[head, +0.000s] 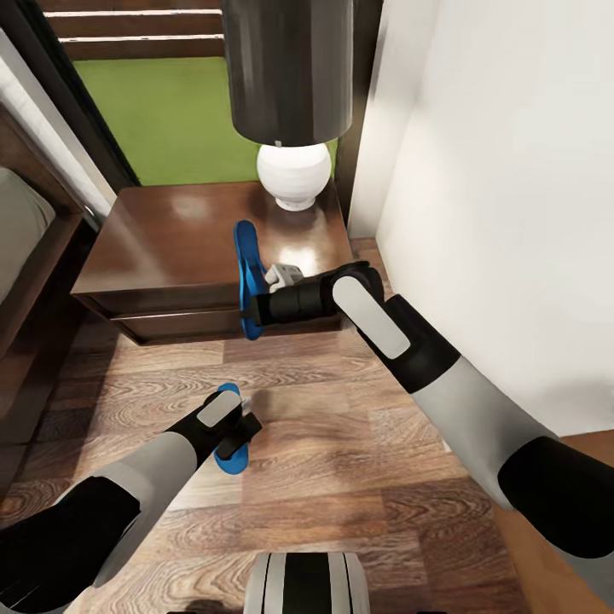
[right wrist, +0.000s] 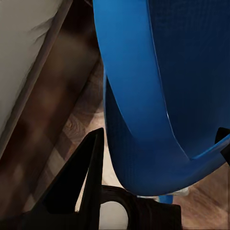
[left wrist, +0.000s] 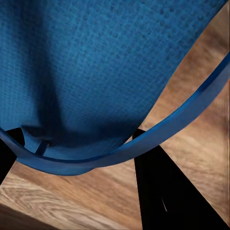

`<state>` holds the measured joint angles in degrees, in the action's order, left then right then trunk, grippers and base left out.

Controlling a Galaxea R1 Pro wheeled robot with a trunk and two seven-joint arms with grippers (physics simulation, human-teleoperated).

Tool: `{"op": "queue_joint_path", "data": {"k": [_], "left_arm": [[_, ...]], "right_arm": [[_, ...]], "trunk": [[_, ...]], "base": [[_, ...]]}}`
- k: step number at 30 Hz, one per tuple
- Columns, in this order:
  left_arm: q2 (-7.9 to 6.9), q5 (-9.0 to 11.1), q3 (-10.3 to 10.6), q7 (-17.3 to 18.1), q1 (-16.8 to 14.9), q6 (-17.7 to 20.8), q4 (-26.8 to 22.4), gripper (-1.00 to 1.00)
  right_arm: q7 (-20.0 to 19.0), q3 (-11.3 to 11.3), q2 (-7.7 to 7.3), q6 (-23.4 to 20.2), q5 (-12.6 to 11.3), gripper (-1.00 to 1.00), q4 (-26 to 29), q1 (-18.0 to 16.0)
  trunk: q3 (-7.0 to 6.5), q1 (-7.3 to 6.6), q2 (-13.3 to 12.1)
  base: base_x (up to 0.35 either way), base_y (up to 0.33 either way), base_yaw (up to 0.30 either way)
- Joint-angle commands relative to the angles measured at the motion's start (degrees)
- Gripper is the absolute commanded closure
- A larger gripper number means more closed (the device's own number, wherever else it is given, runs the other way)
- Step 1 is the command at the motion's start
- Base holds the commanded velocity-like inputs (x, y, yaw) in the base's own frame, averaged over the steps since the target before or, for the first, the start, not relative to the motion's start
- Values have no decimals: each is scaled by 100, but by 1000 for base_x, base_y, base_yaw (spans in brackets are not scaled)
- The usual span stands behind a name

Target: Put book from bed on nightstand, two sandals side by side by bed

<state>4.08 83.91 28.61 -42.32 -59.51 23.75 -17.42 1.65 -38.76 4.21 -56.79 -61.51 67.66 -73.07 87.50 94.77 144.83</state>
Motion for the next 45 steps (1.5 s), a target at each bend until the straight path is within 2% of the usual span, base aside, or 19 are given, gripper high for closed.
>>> {"op": "queue_joint_path", "data": {"k": [1,10,15,26,32,33,39,42,44,45], "left_arm": [[-4,10,31,0,-3,33,-7,100],[-51,3,31,2,18,33,-7,100],[-184,10,32,4,42,33,-15,100],[-225,11,32,6,52,33,8,100],[-268,4,36,57,54,29,57,100],[-279,3,39,75,54,28,67,100],[-285,-2,40,83,54,25,78,100],[-299,-87,40,85,54,25,80,100],[-348,-259,40,100,54,23,81,100],[-375,-415,40,187,54,19,88,100]], "right_arm": [[10,-1,-46,-16,-28,100,1,4],[11,0,-251,-13,-28,100,1,154],[5,-6,-286,-8,-28,100,1,335],[8,-7,-354,-1,-19,100,1,463],[3,-9,-580,1,-19,100,1,494],[2,-9,-694,1,-19,100,1,553],[2,-9,-775,9,-11,100,1,723],[2,-9,-779,12,36,100,-26,739],[2,-9,-780,15,155,100,-65,753],[0,-9,-781,17,273,100,-101,778]], "trunk": [[-19,-3,0],[-225,-26,-12],[-370,-39,-19],[-661,-68,-34],[-796,-83,-42],[-818,-86,-43],[-951,-101,-51],[-1017,-109,-55],[-1062,-114,-58],[-1084,-117,-59]], "base": [[0,0,0],[0,0,0],[0,0,9],[0,0,20],[0,0,1],[0,0,23],[0,0,96],[0,0,102],[0,0,35],[0,0,16]]}}
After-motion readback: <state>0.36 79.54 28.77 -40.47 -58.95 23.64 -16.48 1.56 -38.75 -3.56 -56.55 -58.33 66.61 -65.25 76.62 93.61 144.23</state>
